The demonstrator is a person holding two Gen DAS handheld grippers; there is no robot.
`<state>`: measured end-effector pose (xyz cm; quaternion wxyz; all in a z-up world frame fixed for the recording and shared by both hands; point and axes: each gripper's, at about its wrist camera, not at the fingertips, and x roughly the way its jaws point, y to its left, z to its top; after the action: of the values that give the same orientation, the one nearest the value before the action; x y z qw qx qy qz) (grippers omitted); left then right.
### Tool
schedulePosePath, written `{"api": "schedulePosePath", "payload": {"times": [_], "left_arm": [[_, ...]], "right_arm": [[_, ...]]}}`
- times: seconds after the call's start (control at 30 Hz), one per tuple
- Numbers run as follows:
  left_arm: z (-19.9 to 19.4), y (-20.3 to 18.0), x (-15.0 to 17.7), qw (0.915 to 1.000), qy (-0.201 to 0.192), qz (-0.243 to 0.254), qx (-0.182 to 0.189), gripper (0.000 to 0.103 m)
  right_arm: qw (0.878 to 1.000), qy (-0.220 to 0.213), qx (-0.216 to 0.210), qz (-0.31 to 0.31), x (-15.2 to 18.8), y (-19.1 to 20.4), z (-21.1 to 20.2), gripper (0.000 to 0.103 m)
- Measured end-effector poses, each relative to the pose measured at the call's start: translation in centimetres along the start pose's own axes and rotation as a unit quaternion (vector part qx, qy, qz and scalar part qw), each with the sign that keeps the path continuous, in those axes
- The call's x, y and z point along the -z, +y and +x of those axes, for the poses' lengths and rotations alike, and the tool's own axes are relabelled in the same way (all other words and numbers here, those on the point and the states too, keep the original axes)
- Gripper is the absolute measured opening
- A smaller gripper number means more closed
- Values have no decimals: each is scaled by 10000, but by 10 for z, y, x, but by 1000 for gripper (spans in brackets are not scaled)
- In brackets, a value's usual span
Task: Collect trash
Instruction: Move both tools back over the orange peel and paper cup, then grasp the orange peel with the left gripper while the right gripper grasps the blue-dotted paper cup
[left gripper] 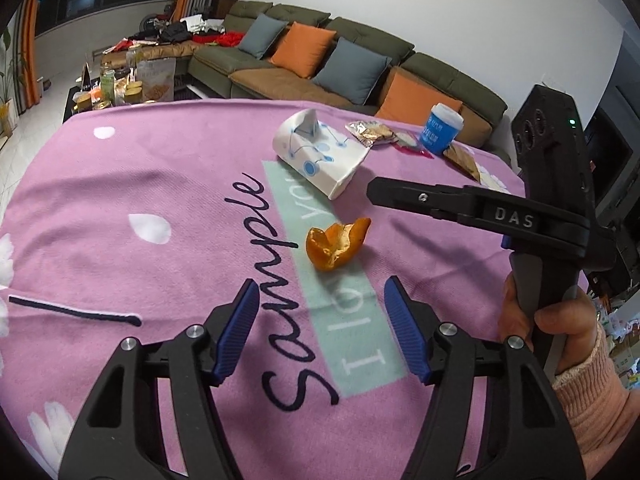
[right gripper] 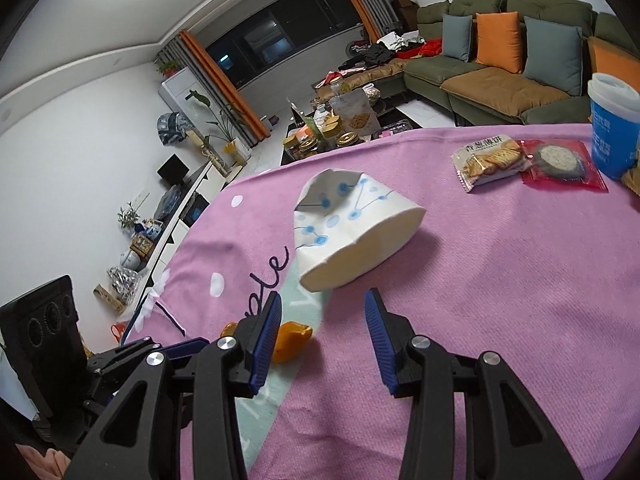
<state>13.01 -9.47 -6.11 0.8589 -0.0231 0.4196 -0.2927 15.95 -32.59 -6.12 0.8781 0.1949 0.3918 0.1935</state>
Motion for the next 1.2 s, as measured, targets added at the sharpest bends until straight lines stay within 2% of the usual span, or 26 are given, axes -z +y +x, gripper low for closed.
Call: {"api": "schedulePosePath", "payload": {"times": [0.47,0.63,0.8,0.93,1.2], "left_arm": [[4,-4,-7,10000,53,23,-76,63],[4,-4,-8,10000,35,12,-23,63],[8,-5,-11,10000,69,22,32,59],[9,-6,-15,10000,52,7,51,59],[19,-6,-19,9998,176,-37,83,51]], "right_arm": [[9998,10,-87,159,-7,-11,2,43],[9990,71,-150,404,-13,-20,8,43],[9980,119,-198,589,-18,-26,16,43],[9976,113,-254,628,-21,-17,19,43],[9955,174,-351,866,-26,-17,33,43]]}}
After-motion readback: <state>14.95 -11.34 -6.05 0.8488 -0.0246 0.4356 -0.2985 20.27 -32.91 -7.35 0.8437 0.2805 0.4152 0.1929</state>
